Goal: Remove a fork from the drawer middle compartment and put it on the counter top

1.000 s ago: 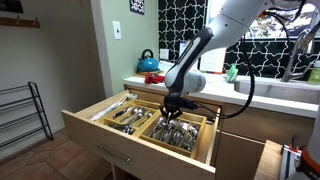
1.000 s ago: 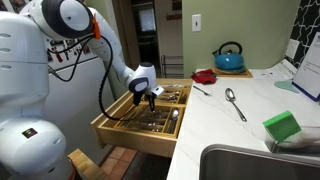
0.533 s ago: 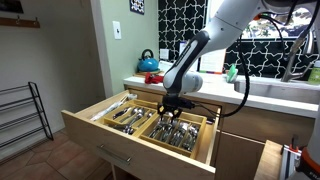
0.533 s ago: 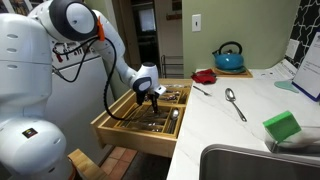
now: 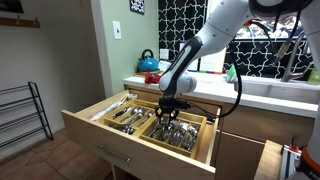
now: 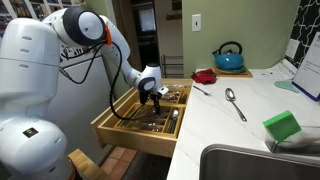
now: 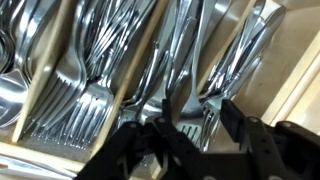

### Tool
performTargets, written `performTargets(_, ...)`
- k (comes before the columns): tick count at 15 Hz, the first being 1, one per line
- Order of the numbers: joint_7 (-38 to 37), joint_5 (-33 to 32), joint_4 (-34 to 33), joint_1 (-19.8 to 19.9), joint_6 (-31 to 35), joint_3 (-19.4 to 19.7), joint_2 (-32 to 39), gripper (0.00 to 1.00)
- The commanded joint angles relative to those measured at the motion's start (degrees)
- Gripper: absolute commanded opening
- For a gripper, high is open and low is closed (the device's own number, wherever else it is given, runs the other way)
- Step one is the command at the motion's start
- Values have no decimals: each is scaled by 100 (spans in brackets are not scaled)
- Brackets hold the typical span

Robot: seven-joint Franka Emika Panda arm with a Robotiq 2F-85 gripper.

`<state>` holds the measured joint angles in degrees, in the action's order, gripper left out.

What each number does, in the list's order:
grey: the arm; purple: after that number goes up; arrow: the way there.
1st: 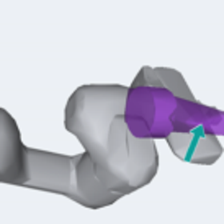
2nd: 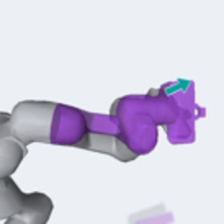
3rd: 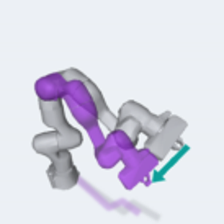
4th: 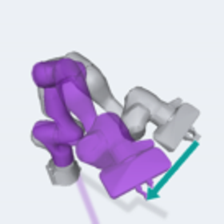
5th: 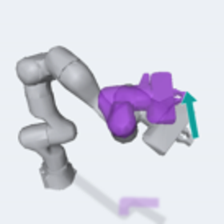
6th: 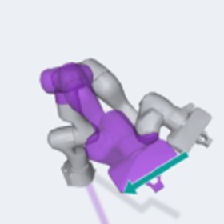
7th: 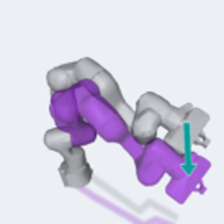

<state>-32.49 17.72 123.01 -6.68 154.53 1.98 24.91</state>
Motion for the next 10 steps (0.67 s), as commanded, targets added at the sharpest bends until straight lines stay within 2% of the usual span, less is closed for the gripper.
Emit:
performTargets(1,-267,-233,-354,-108,-327,137,266,56)
performTargets(3,-328,-283,-487,-123,-450,156,352,56)
performTargets(6,-383,-327,-667,-119,-626,163,470,50)
performTargets(7,-408,-342,-714,-125,-679,172,502,44)
performTargets(8,-439,-357,-750,-133,-713,179,531,28)
performTargets(10,-504,-420,-819,-156,-822,211,578,16)
